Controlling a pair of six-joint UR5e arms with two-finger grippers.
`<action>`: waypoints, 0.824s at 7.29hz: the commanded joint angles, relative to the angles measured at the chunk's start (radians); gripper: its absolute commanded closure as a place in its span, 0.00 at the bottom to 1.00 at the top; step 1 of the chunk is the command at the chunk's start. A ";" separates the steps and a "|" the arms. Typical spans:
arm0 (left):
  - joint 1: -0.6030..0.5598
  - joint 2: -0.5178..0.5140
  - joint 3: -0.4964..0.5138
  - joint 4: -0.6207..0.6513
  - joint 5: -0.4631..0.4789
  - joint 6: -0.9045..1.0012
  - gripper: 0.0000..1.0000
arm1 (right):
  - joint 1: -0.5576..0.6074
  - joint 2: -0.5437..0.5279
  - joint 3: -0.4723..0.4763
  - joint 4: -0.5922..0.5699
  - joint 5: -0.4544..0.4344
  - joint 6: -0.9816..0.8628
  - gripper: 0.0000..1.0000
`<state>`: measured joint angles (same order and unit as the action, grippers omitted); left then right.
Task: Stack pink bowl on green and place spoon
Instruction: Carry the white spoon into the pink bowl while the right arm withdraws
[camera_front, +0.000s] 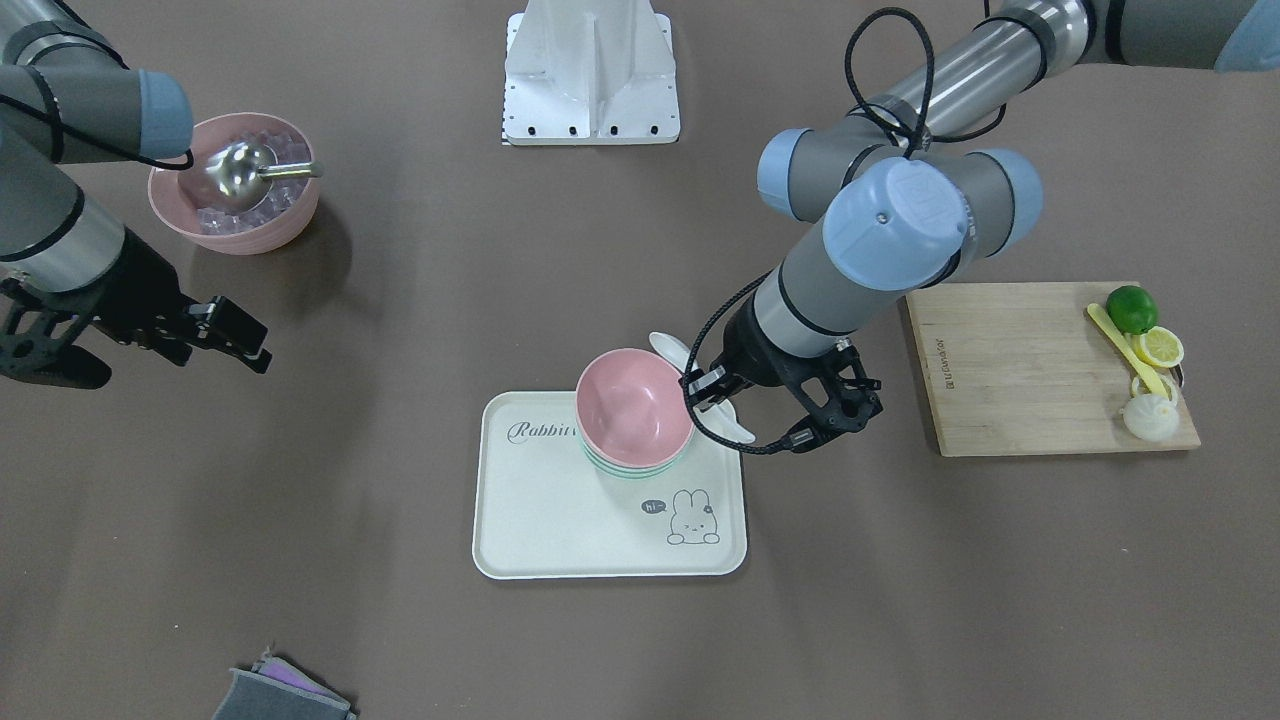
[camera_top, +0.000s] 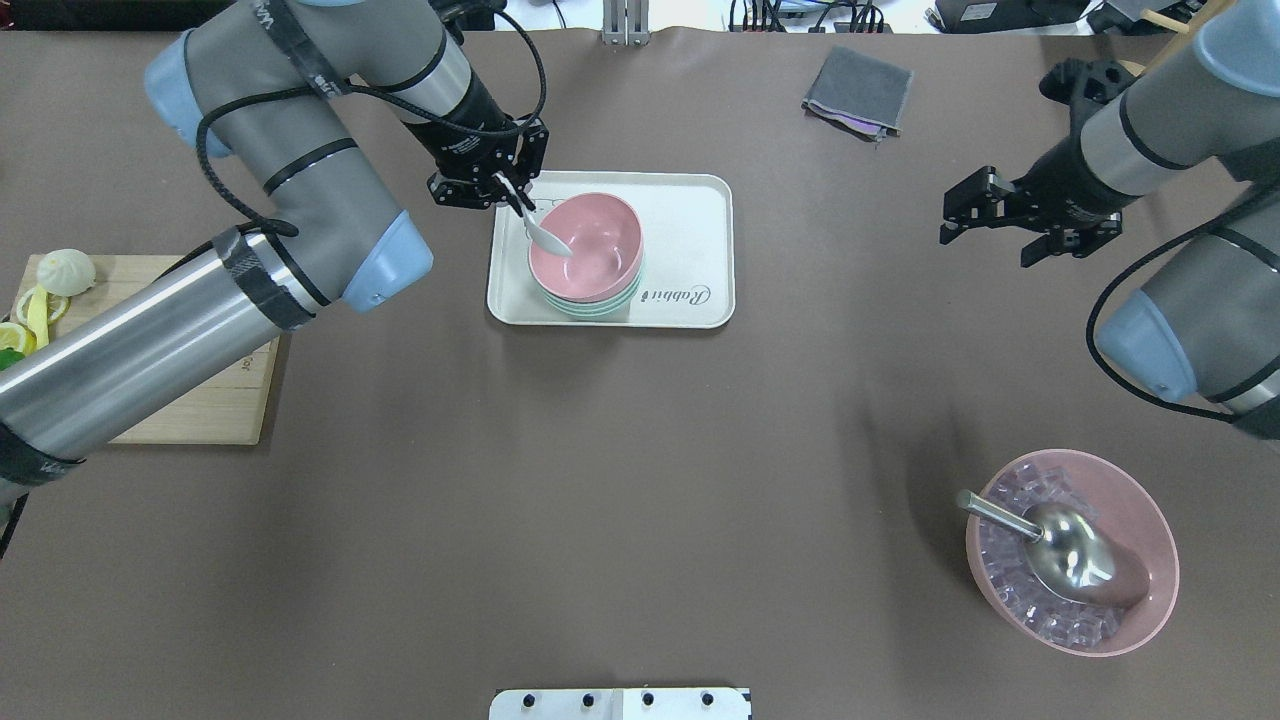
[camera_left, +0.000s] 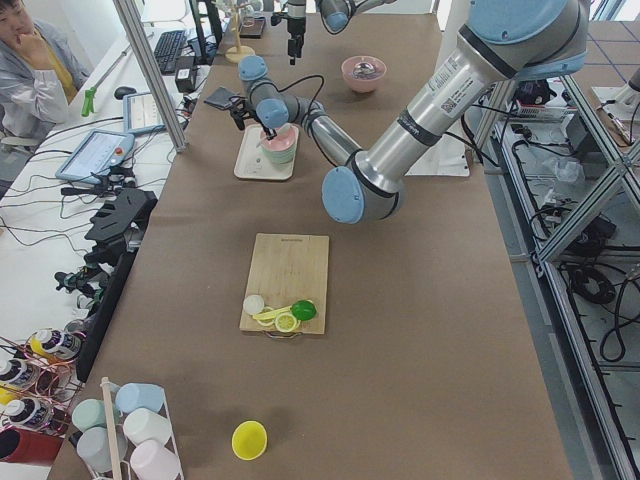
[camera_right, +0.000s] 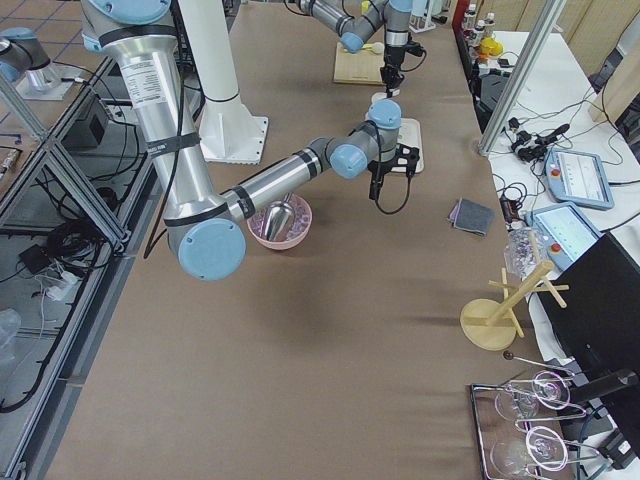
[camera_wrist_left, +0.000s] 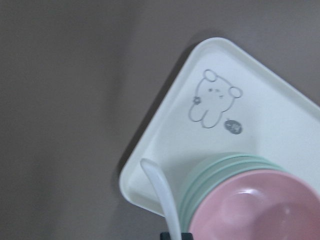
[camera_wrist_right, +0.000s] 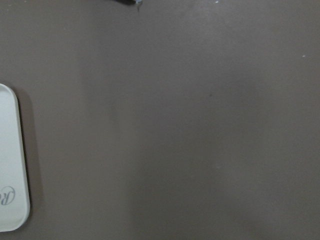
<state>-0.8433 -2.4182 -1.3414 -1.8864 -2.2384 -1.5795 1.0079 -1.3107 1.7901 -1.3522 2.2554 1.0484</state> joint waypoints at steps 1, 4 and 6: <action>0.010 -0.051 0.085 -0.137 0.080 -0.068 1.00 | 0.015 -0.039 0.008 0.001 0.001 -0.051 0.00; 0.030 -0.004 0.000 -0.129 0.071 -0.073 0.02 | 0.012 -0.041 0.003 0.001 -0.008 -0.050 0.00; 0.015 0.240 -0.250 -0.125 0.072 -0.056 0.02 | 0.020 -0.042 -0.002 -0.001 -0.014 -0.053 0.00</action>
<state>-0.8186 -2.3194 -1.4489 -2.0140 -2.1654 -1.6460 1.0221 -1.3511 1.7905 -1.3517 2.2436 0.9979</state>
